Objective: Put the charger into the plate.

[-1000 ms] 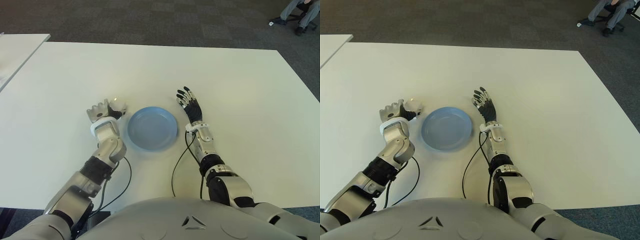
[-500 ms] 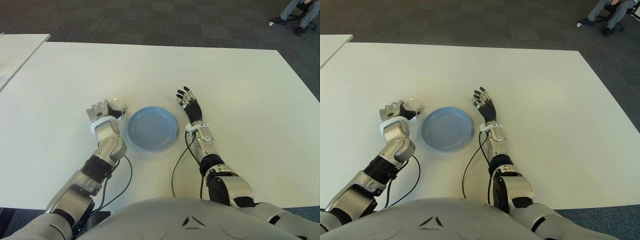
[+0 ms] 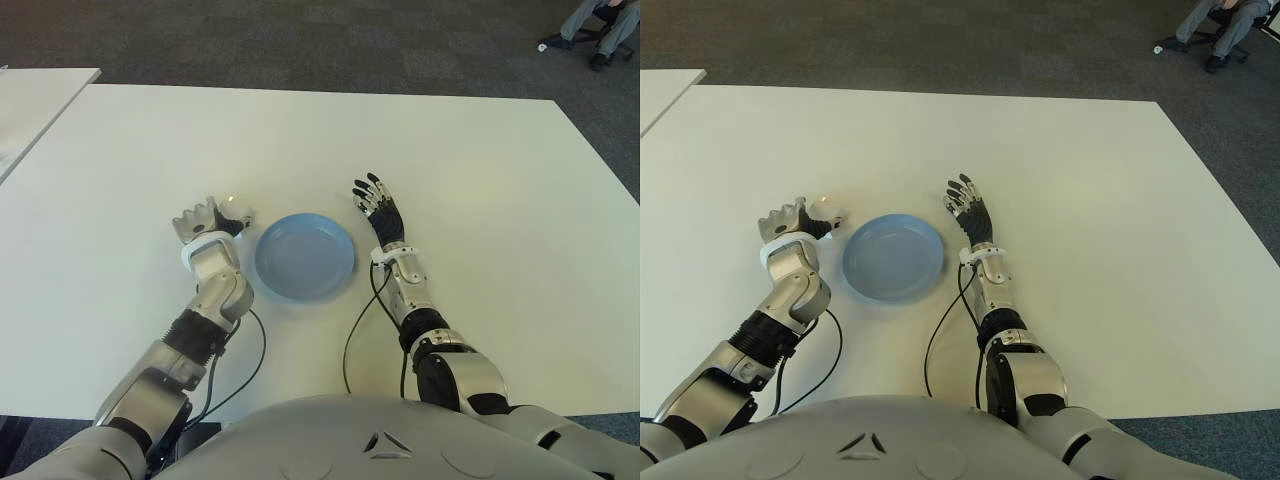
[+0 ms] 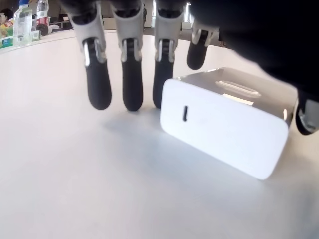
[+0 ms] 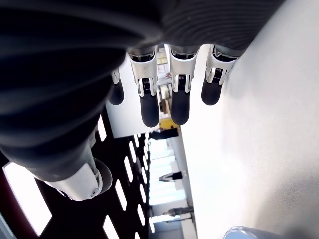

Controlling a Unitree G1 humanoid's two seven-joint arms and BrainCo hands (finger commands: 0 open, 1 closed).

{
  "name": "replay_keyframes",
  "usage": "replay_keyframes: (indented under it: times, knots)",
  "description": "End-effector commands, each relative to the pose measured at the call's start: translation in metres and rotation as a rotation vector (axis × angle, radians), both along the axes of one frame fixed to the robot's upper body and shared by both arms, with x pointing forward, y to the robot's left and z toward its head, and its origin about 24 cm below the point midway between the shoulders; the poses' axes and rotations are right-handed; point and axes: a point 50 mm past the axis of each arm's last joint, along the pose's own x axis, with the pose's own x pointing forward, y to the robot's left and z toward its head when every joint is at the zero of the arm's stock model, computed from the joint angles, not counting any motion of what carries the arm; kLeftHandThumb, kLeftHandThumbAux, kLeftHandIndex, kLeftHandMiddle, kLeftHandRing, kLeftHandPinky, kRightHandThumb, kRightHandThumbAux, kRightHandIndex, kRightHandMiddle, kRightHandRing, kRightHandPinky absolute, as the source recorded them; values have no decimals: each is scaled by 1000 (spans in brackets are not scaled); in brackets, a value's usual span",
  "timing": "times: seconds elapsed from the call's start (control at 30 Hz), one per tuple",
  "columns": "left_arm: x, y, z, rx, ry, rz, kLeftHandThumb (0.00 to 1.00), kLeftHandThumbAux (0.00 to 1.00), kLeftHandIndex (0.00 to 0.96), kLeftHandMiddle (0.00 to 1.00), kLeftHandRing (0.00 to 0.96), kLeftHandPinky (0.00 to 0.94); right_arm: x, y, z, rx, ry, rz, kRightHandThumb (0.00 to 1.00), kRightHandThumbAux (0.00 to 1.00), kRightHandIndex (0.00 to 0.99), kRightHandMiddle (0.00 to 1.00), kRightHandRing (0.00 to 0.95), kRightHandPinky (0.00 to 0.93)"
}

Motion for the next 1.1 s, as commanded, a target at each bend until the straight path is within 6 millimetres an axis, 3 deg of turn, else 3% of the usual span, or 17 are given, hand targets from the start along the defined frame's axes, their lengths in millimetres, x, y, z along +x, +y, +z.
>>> replay_keyframes:
  times: [0.03,0.3,0.53,0.6,0.67,1.1]
  knots:
    - [-11,-4,-19,-62,88,12,287,339,116,839,841,868,-11,-3,-17,9,89,-17,95,724,67,203,162,111]
    - [-11,-4,-20,-56,65,37,363,340,165,848,848,875,-11,-3,-17,10,85,-19,85,724,72,209,167,116]
    - [-12,-2,-20,23,1,6,530,419,320,841,847,876,-12,-2,-16,14,81,-21,70,719,79,214,171,122]
    - [-12,-2,-20,58,-29,-13,635,580,383,841,852,887,-12,-2,-16,15,79,-21,67,715,80,214,172,123]
    - [-12,-2,-19,99,-57,-39,673,633,406,834,848,885,-12,-2,-16,17,76,-21,66,713,80,214,172,125]
    - [-10,9,-18,231,-56,-181,723,694,434,797,829,869,-13,-2,-16,17,69,-13,50,685,88,216,169,110]
